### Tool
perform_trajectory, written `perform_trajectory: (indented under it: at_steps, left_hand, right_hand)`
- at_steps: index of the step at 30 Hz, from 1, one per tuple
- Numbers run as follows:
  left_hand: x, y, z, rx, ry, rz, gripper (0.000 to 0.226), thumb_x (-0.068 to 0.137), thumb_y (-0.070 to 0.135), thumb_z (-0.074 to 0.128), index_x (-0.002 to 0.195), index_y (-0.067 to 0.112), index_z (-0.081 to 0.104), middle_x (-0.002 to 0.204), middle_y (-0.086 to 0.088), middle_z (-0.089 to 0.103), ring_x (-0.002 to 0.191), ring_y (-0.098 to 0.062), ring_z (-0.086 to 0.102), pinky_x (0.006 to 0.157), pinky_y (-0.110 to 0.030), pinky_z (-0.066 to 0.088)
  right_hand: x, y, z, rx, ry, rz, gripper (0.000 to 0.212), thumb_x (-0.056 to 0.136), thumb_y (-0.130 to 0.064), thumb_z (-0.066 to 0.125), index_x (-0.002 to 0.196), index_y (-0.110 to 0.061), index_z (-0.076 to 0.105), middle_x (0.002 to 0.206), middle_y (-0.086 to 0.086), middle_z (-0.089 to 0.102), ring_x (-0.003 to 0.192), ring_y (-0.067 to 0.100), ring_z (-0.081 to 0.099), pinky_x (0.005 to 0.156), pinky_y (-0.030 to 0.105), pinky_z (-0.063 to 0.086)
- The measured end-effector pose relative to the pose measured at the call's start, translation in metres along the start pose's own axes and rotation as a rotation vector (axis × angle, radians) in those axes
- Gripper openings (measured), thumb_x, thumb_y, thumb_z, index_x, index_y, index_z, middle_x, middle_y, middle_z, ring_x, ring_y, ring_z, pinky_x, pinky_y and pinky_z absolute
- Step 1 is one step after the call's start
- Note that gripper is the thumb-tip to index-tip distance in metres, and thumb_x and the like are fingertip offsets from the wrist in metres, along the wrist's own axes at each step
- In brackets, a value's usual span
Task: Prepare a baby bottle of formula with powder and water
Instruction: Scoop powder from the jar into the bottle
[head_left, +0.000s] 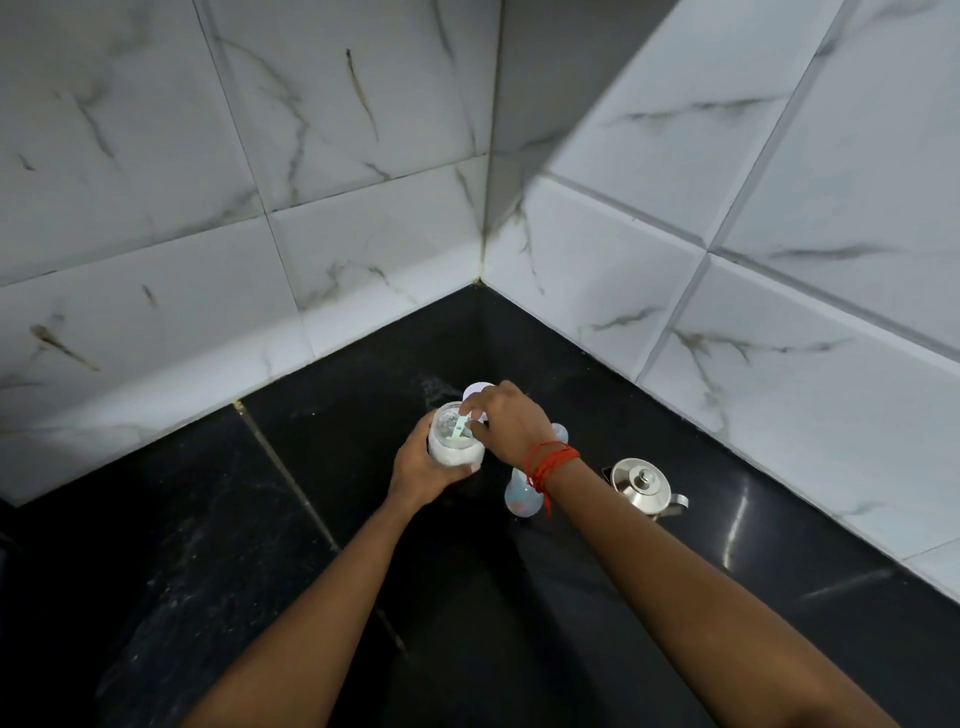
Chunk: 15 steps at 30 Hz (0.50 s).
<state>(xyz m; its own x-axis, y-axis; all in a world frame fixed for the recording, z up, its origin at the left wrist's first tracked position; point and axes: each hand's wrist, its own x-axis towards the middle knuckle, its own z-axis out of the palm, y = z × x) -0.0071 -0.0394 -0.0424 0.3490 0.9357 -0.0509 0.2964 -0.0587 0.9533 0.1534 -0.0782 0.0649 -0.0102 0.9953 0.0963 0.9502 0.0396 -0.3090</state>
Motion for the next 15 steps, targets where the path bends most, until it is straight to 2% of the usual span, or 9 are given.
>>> perform_trajectory:
  at_steps: [3,5,7,11,15]
  left_hand:
    - [-0.003,0.006,-0.001,0.021,0.021,0.072,0.087,0.051,0.033,0.098,0.125,0.051,0.059,0.123,0.017,0.071,0.113,0.000,0.067,0.104,-0.040,0.056]
    - [-0.006,0.011,-0.001,0.071,0.039,0.125,0.090,0.054,0.025,0.101,0.131,0.044,0.059,0.129,0.016,0.066,0.120,-0.004,0.063,0.107,-0.040,0.054]
    - [-0.008,0.016,-0.001,0.108,0.050,0.168,0.094,0.055,0.023,0.102,0.137,0.035,0.058,0.136,0.012,0.062,0.126,-0.009,0.060,0.108,-0.041,0.052]
    - [-0.011,0.025,-0.001,0.134,0.085,0.245,0.096,0.056,0.021,0.101,0.141,0.029,0.057,0.141,0.008,0.059,0.130,-0.012,0.058,0.108,-0.043,0.052]
    - [-0.010,0.031,-0.002,0.188,0.115,0.327,0.095,0.059,0.024,0.100,0.143,0.025,0.056,0.141,0.007,0.060,0.131,-0.014,0.058,0.109,-0.044,0.051]
  right_hand:
    - [-0.001,0.002,-0.006,-0.130,-0.030,-0.052,0.033,0.097,-0.020,0.055,0.127,-0.025,0.068,0.122,0.008,0.062,0.114,0.024,0.055,0.093,0.032,0.045]
    - [-0.001,0.003,-0.008,-0.216,-0.056,-0.119,0.035,0.098,-0.018,0.053,0.129,-0.027,0.067,0.121,0.006,0.063,0.115,0.024,0.054,0.093,0.034,0.045]
    - [0.001,0.004,-0.008,-0.358,-0.060,-0.242,0.034,0.096,-0.016,0.054,0.124,-0.028,0.069,0.116,-0.001,0.069,0.110,0.023,0.056,0.085,0.034,0.045]
    - [-0.001,0.002,-0.013,-0.631,-0.069,-0.372,0.027,0.086,-0.014,0.063,0.100,-0.035,0.074,0.092,-0.015,0.073,0.091,0.017,0.061,0.068,0.029,0.043]
    - [-0.001,-0.001,-0.017,-0.724,-0.031,-0.420,0.022,0.065,-0.009,0.079,0.069,-0.029,0.070,0.061,-0.012,0.063,0.070,0.017,0.058,0.056,0.027,0.042]
